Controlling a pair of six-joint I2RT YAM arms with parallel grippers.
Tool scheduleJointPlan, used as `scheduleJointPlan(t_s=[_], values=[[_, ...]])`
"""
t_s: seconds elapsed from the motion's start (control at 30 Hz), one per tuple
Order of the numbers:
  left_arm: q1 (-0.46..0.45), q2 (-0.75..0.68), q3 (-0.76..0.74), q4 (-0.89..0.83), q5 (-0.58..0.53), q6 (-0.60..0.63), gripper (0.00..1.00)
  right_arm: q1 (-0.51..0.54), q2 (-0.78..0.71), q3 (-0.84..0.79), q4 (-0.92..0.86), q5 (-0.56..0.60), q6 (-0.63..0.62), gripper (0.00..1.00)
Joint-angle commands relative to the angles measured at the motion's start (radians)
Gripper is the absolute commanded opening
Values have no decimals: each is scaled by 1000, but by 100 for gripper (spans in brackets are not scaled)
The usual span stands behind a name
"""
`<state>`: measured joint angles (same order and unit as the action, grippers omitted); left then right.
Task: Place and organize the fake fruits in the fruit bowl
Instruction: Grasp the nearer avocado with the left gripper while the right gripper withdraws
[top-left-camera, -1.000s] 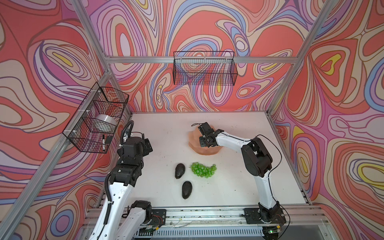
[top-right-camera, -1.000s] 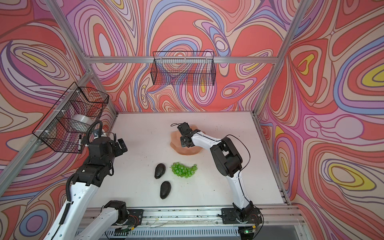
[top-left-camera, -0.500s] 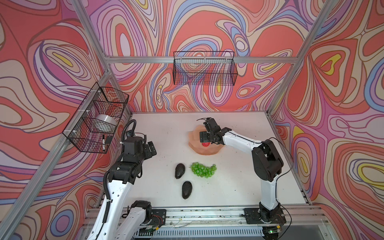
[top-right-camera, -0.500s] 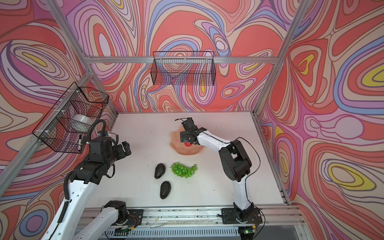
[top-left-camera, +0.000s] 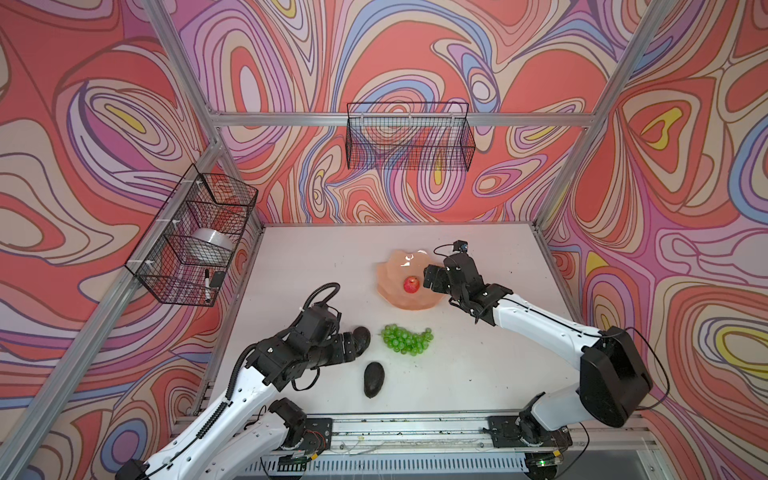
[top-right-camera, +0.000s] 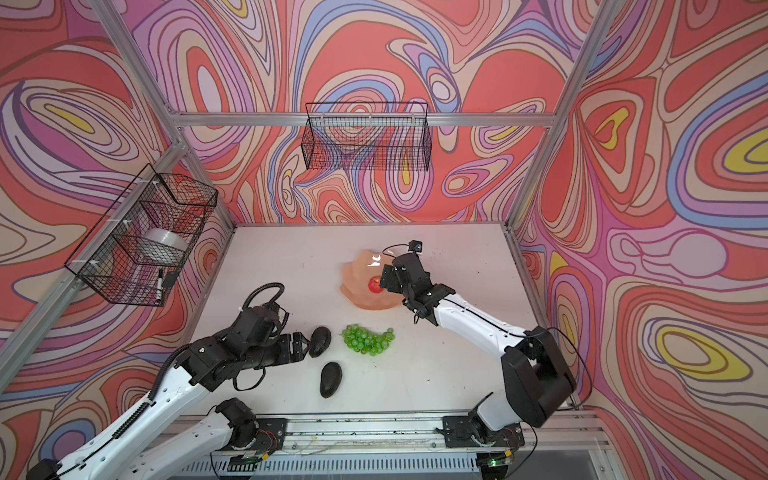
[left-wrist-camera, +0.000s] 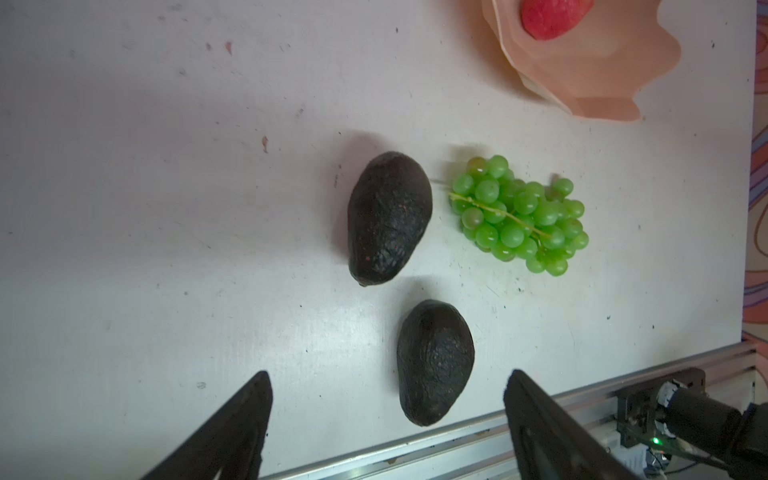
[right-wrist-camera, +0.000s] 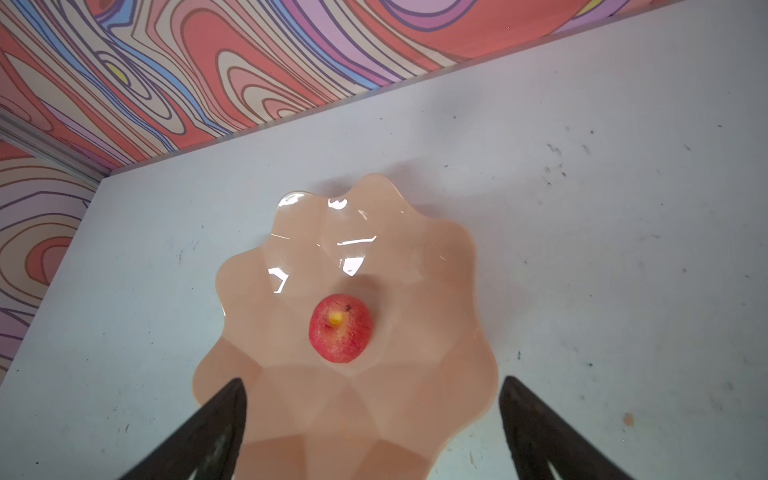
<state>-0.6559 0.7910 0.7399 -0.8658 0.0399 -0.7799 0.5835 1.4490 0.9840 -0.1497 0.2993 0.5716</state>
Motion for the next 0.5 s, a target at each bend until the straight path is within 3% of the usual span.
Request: scheduleJointPlan(t_s=[0.0,0.17,0.33,0.47], values=[[-103,19,-34,-49,-65,-134,89,-2,-110,-67,64,71,13,98],[-227,86,-63,28,-98,-180,89,-2,-178,-127,99,106,1,98],[-327,257,-10,85,-133,-167,90,-2,-179,-109,64,121,-9,98],[-362,353,9,140,-107,-163,91,-2,-192,-115,52,134,-10,98]])
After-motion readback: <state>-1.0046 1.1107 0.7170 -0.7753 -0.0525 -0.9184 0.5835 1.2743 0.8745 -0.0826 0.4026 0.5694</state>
